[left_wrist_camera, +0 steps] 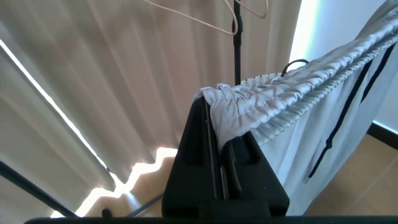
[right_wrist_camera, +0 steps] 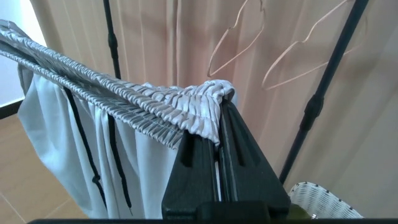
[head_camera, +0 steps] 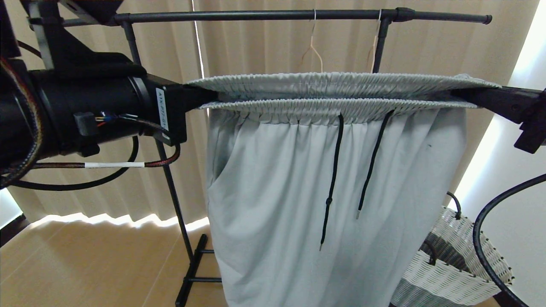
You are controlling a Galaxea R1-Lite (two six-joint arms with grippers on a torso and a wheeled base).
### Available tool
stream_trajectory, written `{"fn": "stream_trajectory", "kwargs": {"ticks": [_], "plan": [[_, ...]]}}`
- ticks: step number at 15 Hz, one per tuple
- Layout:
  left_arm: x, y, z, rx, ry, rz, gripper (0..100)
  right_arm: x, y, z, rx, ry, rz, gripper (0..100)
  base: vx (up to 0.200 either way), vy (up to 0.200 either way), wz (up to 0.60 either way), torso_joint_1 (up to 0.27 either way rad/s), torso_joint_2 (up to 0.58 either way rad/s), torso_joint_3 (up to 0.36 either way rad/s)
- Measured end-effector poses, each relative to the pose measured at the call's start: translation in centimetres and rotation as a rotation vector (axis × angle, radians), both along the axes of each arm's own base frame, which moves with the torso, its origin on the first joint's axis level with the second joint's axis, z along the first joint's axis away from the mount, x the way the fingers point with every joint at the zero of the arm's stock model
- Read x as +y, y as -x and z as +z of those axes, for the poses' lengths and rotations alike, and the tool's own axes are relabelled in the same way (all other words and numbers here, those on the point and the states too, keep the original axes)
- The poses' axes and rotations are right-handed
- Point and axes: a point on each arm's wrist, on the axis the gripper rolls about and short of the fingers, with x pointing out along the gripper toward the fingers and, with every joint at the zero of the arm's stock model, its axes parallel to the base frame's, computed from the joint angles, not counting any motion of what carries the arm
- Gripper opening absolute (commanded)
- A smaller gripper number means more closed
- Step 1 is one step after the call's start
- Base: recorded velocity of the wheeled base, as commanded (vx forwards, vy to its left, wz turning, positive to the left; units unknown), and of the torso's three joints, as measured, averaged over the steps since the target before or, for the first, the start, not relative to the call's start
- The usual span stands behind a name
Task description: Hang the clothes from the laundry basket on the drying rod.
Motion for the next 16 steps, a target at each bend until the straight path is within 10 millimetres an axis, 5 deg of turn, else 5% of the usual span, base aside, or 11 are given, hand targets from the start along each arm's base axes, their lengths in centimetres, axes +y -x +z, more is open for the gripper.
{"fn": "stream_trajectory", "kwargs": {"ticks": [1, 2, 16], "plan": [[0.0, 0.0, 0.0, -0.001, 0.0, 0.0, 0, 0.0, 0.0, 0.0, 0.0, 0.0, 0.001, 0, 0.0, 0.0, 0.0, 0.0, 0.0, 0.0], [0.0, 0.0, 0.0, -0.001, 0.0, 0.0, 0, 0.0, 0.0, 0.0, 0.0, 0.0, 0.001, 100, 0.0, 0.0, 0.0, 0.0, 0.0, 0.0], [3.1, -3.8, -0.7, 0.016, -0.011, 0.196, 0, 0.5, 1.6, -0.1, -0.017, -0.006, 0.191, 100, 0.0, 0.0, 0.0, 0.0, 0.0, 0.0]]}}
